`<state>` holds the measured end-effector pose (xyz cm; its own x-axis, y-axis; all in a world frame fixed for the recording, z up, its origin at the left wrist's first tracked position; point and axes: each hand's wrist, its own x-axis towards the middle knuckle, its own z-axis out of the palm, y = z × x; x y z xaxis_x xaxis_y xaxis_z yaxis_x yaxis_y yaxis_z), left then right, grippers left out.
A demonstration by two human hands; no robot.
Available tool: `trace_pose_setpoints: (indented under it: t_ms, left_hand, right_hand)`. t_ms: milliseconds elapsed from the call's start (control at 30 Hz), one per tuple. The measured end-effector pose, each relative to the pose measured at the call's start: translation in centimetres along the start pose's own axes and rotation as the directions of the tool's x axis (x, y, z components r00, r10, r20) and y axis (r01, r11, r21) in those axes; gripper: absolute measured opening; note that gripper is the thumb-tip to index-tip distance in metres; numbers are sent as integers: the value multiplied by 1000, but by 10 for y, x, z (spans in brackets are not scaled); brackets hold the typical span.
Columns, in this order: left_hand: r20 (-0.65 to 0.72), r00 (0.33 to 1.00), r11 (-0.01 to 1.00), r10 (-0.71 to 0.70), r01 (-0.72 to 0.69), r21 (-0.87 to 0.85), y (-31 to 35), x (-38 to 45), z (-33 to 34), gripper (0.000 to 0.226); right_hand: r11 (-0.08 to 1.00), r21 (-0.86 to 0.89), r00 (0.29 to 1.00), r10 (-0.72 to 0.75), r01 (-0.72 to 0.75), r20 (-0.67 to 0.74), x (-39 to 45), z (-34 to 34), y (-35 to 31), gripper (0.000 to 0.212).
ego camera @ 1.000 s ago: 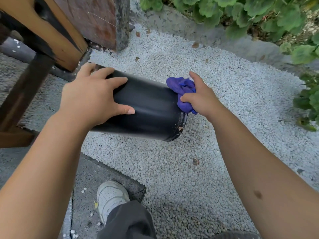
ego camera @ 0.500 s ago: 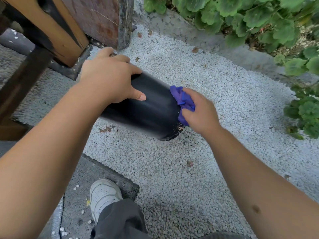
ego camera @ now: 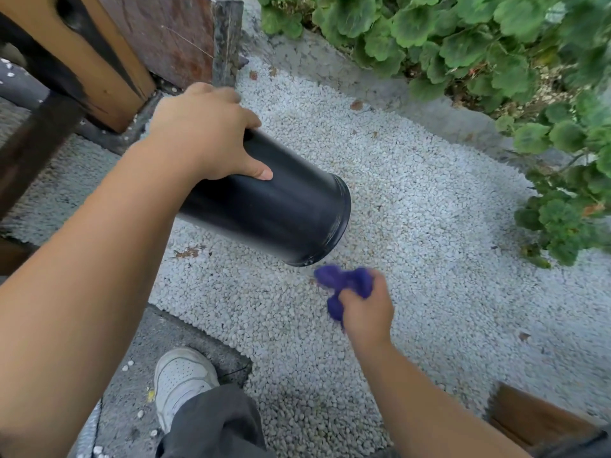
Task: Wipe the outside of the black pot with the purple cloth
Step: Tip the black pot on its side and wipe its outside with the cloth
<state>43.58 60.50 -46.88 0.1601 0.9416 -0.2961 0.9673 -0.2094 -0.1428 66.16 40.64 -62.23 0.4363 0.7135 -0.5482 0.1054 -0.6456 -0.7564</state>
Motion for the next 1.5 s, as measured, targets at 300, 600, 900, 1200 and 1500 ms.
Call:
trace_pose_setpoints:
  t_ms: [300,600,900,1200,1500]
  left_hand:
    - [-405,914,364,8,-380,-851,-27,-12,17,56]
    - [-415,809,688,-416,-19,-725,13,-87,93,36]
    - [-451,795,768,-405,28,-640,-11,-56,63,36]
    - [-562,826,954,-40,-135,-267,-14,-25,70,76]
    - [-605,788,938,-111,-117,-325,-11,-27,74,63]
  right_hand:
    - [718,696,995,65,7,-78,19,31,-73,21]
    - [750,653,992,123,-106,21,39,24,-81,33]
    - [763,643,992,-21,-63,122,60,12,-111,27]
    - [933,113,909,-359,342,211,91,23,-138,58]
    - [861,-31,860,-503,507,92,85,35,-118,31]
